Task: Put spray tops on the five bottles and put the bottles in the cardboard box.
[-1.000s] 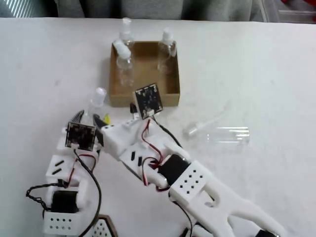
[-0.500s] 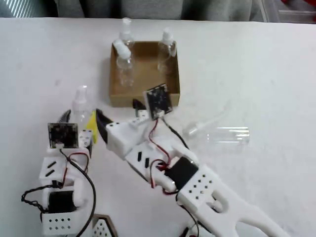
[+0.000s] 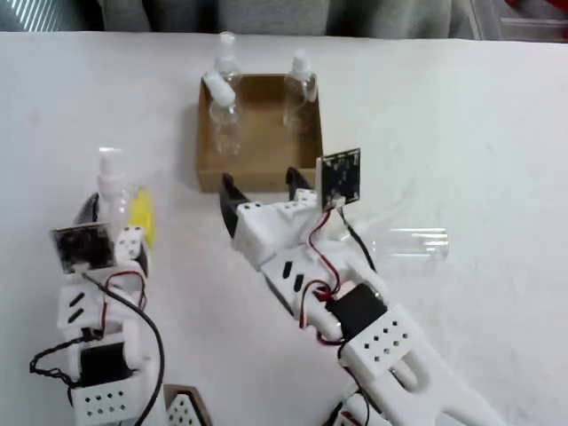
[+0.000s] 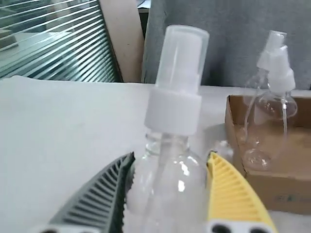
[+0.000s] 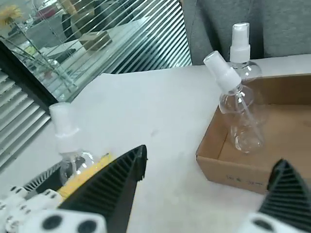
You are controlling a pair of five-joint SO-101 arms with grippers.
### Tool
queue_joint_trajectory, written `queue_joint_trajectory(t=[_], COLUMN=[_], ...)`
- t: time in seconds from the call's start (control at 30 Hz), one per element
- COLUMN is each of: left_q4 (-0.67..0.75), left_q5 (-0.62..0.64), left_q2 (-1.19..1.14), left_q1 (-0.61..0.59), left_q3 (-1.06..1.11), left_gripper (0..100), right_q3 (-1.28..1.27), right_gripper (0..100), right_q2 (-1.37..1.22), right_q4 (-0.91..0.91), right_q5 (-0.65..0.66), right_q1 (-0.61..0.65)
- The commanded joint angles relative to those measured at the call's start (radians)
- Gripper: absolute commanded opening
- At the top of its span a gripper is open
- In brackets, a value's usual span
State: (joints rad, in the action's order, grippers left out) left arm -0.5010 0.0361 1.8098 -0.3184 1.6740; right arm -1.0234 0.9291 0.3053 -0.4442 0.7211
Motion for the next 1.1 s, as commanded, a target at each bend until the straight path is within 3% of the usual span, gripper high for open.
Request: queue_joint_trajectory(t=[0.0, 0.17, 0.5, 0.7, 0.9, 1.07], left_q4=[0.023, 0.02, -0.011, -0.015, -0.008, 0.101], left_q5=[0.123, 0.245, 0.27, 0.414, 0.41, 0.338], left_q2=[0.019, 0.019, 0.019, 0.019, 0.019, 0.019], left_q1=[-0.119, -0.268, -0.321, -0.437, -0.328, -0.189], left_q3=[-0.091, -0.137, -0.253, -0.242, -0.227, -0.259], left_gripper=[5, 5, 5, 5, 5, 5], right_q3=[0.008, 0.006, -0.031, -0.049, -0.057, -0.057], right_gripper=[36.1, 36.1, 36.1, 36.1, 36.1, 36.1], right_q2=[0.022, 0.022, 0.022, 0.022, 0.03, 0.033], right_q4=[-0.007, -0.008, -0.005, -0.008, -0.001, 0.041], right_q5=[0.003, 0.003, 0.003, 0.005, 0.005, 0.005], right_q1=[-0.013, -0.016, -0.015, -0.038, -0.061, -0.194])
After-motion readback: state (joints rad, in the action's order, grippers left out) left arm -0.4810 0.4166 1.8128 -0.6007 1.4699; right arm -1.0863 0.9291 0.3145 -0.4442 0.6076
